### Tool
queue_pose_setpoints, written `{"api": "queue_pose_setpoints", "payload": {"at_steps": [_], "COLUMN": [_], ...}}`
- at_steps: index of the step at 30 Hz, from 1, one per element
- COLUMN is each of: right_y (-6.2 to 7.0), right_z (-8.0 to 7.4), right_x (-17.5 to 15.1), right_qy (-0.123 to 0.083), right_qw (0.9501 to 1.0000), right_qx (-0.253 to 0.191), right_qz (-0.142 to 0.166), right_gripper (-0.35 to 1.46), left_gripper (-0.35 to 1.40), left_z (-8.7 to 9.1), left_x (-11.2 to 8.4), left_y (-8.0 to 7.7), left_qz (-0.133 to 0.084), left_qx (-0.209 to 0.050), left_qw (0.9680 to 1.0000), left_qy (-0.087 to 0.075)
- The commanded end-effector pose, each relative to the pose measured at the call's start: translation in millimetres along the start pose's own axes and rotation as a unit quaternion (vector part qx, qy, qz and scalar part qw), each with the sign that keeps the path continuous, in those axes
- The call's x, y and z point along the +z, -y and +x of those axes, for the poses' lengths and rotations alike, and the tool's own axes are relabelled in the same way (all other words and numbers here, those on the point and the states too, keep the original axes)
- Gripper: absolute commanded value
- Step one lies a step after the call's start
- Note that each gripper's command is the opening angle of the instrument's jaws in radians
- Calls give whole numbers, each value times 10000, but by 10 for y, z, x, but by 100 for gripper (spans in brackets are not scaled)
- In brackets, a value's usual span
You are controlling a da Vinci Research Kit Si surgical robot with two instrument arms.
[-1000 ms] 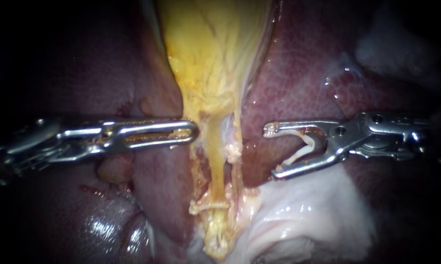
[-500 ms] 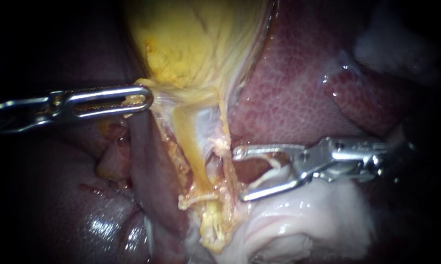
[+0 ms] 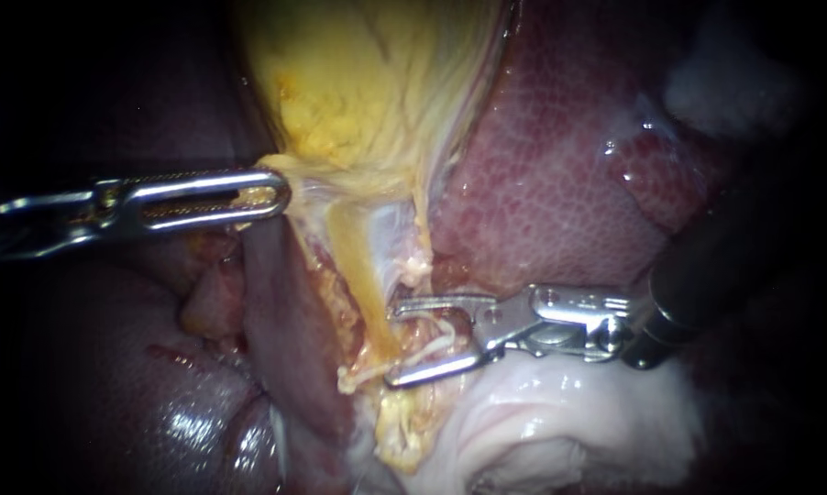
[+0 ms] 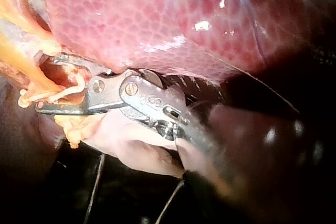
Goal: Clipping second clip left tube
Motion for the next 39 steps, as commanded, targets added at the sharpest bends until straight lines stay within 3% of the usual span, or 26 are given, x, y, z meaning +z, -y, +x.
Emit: {"api": "queue_pose_setpoints", "payload": {"at_steps": [1, 6, 10, 21, 22, 24, 26, 39], "right_y": [4, 23, 34, 25, 25, 26, 25, 21], "right_z": [4, 17, 21, 8, 8, 9, 14, 12], "right_x": [1, 6, 15, 44, 42, 32, 26, 23], "right_qy": [-76, -307, -301, -270, -268, -173, -10, 13], "right_qw": [9999, 9984, 9974, 9971, 9971, 9958, 9963, 9960], "right_qx": [22, 166, 156, 203, 203, 256, 268, 322], "right_qz": [65, 456, 639, 676, 686, 858, 812, 839], "right_gripper": [60, 60, 59, 55, 49, 4, -35, -35], "left_gripper": [-35, -35, -35, -35, -35, -35, -35, -35], "left_z": [0, -1, -1, 2, 2, 2, 2, 2], "left_x": [0, 1, 3, 7, 7, 7, 6, 6], "left_y": [-1, -7, -17, -14, -14, -13, -12, -11], "left_qz": [-2, 1, 5, -16, -16, -17, -20, -24], "left_qx": [2, 3, 7, 8, 8, 8, 7, 5], "left_qw": [10000, 10000, 10000, 10000, 10000, 10000, 10000, 10000], "left_qy": [-2, -4, -5, 8, 8, 9, 10, 12]}}
